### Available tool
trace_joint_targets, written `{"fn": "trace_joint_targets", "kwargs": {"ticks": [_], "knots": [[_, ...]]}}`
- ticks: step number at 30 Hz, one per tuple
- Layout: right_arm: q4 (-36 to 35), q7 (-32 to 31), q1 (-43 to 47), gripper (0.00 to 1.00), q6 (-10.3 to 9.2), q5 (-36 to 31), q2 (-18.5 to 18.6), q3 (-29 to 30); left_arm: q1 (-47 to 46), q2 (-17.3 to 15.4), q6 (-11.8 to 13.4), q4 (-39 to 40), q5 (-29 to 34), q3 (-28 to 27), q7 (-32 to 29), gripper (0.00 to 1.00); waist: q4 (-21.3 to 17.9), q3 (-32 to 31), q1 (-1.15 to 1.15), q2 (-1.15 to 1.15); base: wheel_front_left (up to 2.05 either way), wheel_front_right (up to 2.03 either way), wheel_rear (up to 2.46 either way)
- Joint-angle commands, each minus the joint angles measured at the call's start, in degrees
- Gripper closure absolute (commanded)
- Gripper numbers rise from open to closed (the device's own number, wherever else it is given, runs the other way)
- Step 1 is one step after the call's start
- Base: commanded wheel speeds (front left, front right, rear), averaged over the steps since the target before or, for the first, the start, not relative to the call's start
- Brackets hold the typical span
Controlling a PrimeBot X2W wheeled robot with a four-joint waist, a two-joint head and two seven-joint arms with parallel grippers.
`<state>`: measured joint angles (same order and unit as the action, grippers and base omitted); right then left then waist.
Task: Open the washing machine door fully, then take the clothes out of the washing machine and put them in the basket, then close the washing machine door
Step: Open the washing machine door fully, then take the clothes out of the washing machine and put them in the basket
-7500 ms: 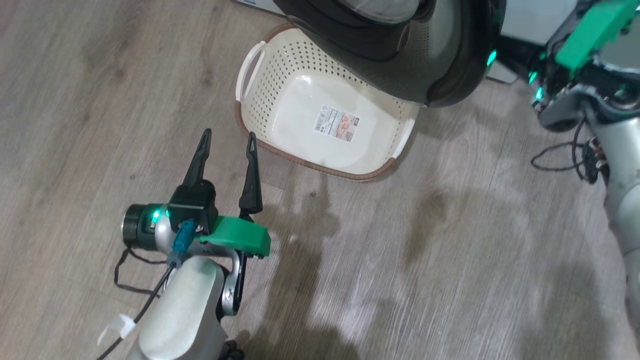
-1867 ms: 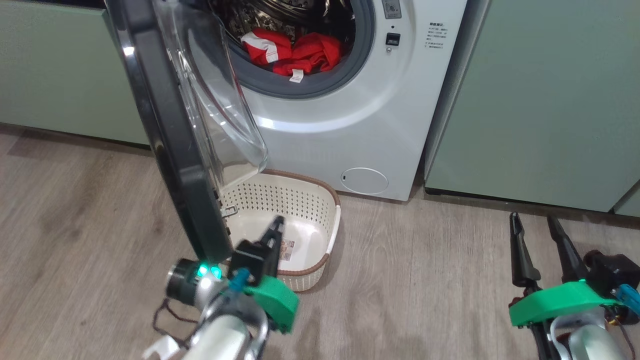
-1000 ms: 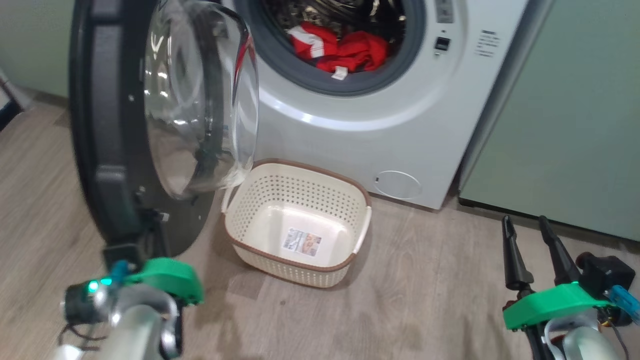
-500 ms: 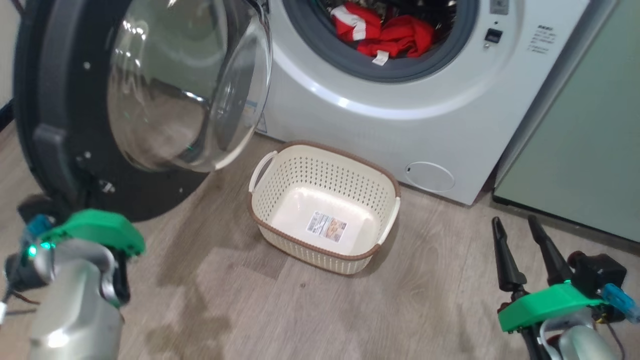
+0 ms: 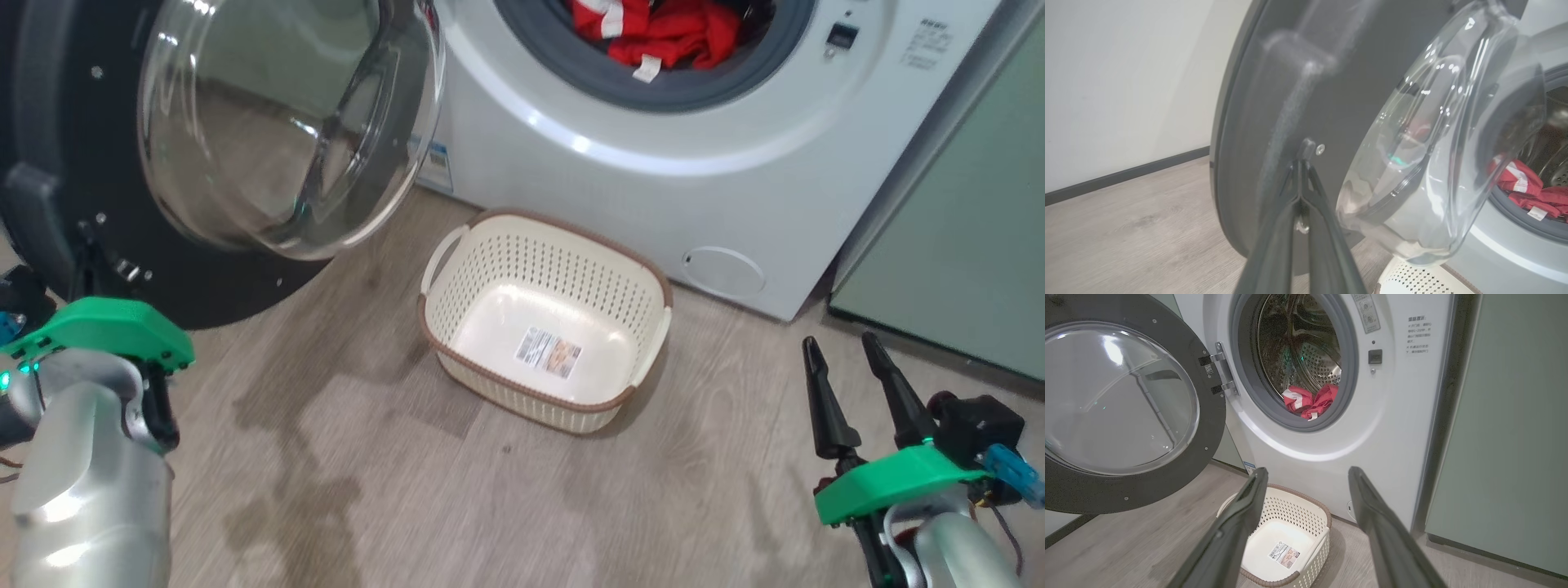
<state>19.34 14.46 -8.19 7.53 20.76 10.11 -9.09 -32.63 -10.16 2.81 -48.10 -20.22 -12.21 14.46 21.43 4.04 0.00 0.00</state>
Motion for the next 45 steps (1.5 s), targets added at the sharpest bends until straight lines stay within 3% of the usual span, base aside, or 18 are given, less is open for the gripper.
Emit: {"fn": "trace_joint_targets", "kwargs": {"ticks": [1, 7, 14, 15, 16, 17, 18, 24, 34, 45], "knots": [[-1.5, 0.5, -1.0, 0.0, -0.04, 0.4, 0.1, -0.7, -1.9, -2.0, -0.5, 1.4, 0.8, -2.0, 0.5, 1.0, -0.8, -1.3, 0.0, 0.0, 0.0, 0.0, 0.0], [-0.6, 0.5, 0.8, 0.0, -0.04, 0.4, -3.2, -0.4, 1.8, -2.4, -3.6, 2.0, 2.4, -4.2, 0.5, 1.0, -3.9, -5.7, 0.0, 0.0, 0.0, 0.0, 0.0], [-1.0, 0.5, 0.4, 0.0, -0.04, -0.3, -5.3, 0.5, 10.1, 0.5, -6.9, 11.0, 6.9, -2.5, 0.5, 0.99, -9.8, -7.2, 0.0, 0.0, 0.0, 0.0, 0.0], [-1.1, 0.5, 0.4, 0.0, -0.04, -0.5, -5.4, 0.9, 11.3, 1.2, -7.5, 12.4, 7.4, -1.8, 0.5, 0.69, -10.7, -7.3, 0.0, 0.0, 0.0, 0.0, 0.0], [-1.2, 0.5, 0.4, 0.0, -0.04, -0.6, -5.5, 1.1, 12.3, 2.0, -8.1, 13.8, 7.8, -1.0, 0.5, 0.51, -11.6, -7.4, 0.0, 0.0, 0.0, 0.0, 0.0], [-1.2, 0.5, 0.5, 0.0, -0.04, -0.6, -5.6, 1.4, 13.4, 2.8, -8.4, 15.2, 8.4, 0.0, 0.5, 0.2, -12.4, -7.4, 0.0, 0.0, 0.0, 0.0, 0.0], [-1.3, 0.5, 0.6, 0.0, -0.04, -0.7, -5.7, 1.8, 14.4, 3.4, -8.7, 16.3, 9.1, 1.0, 0.5, 0.0, -13.2, -7.5, 0.0, 0.0, 0.0, 0.0, 0.0], [-1.2, 0.5, 1.3, 0.0, -0.04, -0.9, -6.0, 3.1, 19.3, 4.8, -9.4, 20.6, 9.9, 2.9, 0.5, 0.0, -17.9, -7.9, 0.0, 0.0, 0.0, 0.0, 0.0], [-1.3, 0.5, 1.8, 0.0, -0.04, -1.2, -5.6, 4.3, 24.3, 6.4, -9.6, 23.2, 8.7, 1.4, 0.5, 0.0, -25.4, -7.4, 0.0, 0.0, 0.0, 0.0, 0.0], [-2.3, 0.5, 2.6, 0.0, -0.04, -1.5, -5.6, 5.1, 25.2, 6.7, -9.0, 26.1, 11.4, 0.1, 0.5, 0.0, -27.0, -6.5, 0.0, 0.0, 0.0, 0.0, 0.0]]}}
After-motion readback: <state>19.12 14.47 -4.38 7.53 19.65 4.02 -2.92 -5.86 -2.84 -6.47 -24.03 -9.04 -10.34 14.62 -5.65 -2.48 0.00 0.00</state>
